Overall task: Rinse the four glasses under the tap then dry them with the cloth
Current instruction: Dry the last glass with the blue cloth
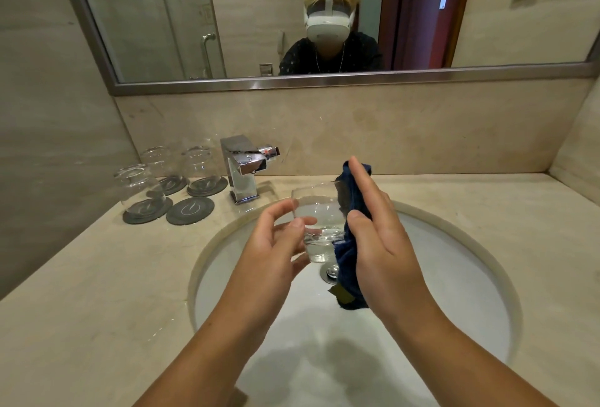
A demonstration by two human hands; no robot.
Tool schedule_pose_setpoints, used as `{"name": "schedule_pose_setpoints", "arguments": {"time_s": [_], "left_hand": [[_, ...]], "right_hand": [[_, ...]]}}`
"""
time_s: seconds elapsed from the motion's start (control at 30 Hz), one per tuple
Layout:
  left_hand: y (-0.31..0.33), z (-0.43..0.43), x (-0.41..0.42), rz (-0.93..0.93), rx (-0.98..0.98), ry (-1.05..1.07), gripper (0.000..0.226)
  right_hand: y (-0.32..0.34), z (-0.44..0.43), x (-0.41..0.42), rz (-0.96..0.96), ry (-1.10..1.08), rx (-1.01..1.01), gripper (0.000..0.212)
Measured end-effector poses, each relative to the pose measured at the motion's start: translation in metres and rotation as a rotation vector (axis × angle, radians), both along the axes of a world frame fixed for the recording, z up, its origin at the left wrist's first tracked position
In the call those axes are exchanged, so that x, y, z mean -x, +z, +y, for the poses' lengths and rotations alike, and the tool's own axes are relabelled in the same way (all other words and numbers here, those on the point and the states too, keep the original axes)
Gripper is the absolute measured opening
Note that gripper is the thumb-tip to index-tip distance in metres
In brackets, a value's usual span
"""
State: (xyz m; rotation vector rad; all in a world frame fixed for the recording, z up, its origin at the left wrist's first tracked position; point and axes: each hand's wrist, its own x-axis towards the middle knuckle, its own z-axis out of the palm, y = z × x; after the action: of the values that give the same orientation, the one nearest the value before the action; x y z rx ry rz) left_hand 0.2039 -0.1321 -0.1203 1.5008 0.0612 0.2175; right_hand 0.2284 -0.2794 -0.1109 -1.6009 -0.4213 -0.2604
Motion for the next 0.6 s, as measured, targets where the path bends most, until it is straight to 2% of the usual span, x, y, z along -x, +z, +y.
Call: {"name": "schedule_pose_setpoints", "arguments": {"time_s": [0.1,0.23,0.3,0.43,0.6], "left_hand": [[0.001,-0.005,0.003,-0.02,-0.075,0.032,0.063],[0.007,-0.004,0.008,-0.032,-0.12,0.101,0.072],[0.007,-0.001,0.007,-0.023,-0.083,0.042,0.069],[0.01,0.002,0.009,0.005,-0.008,-0.096,0.062],[0.013,0.001,0.009,-0.026,-0.205,-0.055,0.055]], "right_hand": [[-0.001,0.002,0.003,-0.068,0.013,0.093,0.061],[-0.003,0.005,0.005,-0.106,0.033,0.112,0.062],[-0.001,0.003,0.005,-0.094,0.041,0.067,0.061],[0.004,-0.003,0.004,0.064,0.071,-0.109,0.061],[0.006,-0.003,0.005,0.094,0.048,-0.115,0.061]]}}
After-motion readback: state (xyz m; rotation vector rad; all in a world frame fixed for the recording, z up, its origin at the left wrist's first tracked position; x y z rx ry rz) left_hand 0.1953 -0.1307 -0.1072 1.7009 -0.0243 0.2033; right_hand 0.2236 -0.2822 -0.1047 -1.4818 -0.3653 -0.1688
